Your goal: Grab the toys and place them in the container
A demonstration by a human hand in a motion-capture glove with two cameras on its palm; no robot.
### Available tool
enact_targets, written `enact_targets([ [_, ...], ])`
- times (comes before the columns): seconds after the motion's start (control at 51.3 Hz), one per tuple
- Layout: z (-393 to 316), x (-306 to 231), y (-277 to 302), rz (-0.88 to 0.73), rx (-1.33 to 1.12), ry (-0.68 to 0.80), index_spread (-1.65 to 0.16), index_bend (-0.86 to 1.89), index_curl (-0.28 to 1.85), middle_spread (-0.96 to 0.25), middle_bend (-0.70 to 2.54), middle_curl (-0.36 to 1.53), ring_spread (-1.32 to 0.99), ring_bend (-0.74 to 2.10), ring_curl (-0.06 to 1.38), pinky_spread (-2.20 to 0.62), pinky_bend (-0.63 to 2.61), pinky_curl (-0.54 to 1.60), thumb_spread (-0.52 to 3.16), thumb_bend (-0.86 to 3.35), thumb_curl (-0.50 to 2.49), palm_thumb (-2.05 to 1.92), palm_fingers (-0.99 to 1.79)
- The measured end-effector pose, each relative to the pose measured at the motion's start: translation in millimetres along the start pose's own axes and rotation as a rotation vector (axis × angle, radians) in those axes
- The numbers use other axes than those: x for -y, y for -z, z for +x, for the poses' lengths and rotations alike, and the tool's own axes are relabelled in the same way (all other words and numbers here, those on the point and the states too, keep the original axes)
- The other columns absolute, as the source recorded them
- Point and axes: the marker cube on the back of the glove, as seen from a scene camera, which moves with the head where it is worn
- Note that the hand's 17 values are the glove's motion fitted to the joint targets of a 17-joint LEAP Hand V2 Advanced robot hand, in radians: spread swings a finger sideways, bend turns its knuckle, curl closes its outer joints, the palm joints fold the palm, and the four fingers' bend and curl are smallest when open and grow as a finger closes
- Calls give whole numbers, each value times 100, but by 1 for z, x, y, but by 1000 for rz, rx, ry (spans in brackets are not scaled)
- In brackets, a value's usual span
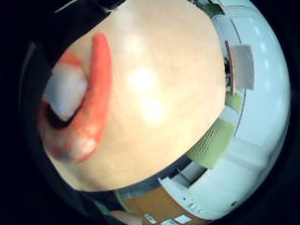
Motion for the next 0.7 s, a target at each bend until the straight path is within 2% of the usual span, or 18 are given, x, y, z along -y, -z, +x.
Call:
enact_targets([
  [0.195, 11, -2, -25, -58, 61, -47, -30, 17, 25, -9, 16, 39, -19, 26, 28, -1, 87, 33, 92, -12, 11, -17, -11],
  [0.351, 12, -6, -33, -84, 125, -33, -33, 37, 33, -7, 10, 33, -16, 16, 25, 1, 88, 33, 89, -12, 12, -16, -6],
  [0.41, 11, -7, -33, -94, 121, -24, -34, 61, 41, -7, 7, 30, -15, 13, 23, 1, 85, 33, 89, -9, 12, -13, 0],
  [0.546, 10, -11, -32, -52, 154, -37, -33, 86, 52, -6, 16, 29, -17, 21, 24, -3, 75, 30, 95, -4, 15, -4, 5],
  [0.663, 6, -13, -24, 24, 131, -39, -32, 90, 58, -5, 22, 31, -19, 33, 26, -10, 67, 28, 108, 4, 20, 11, 20],
  [0.702, 5, -14, -21, 52, 114, -34, -32, 88, 59, -7, 27, 33, -22, 42, 28, -14, 68, 27, 113, 10, 22, 21, 33],
])
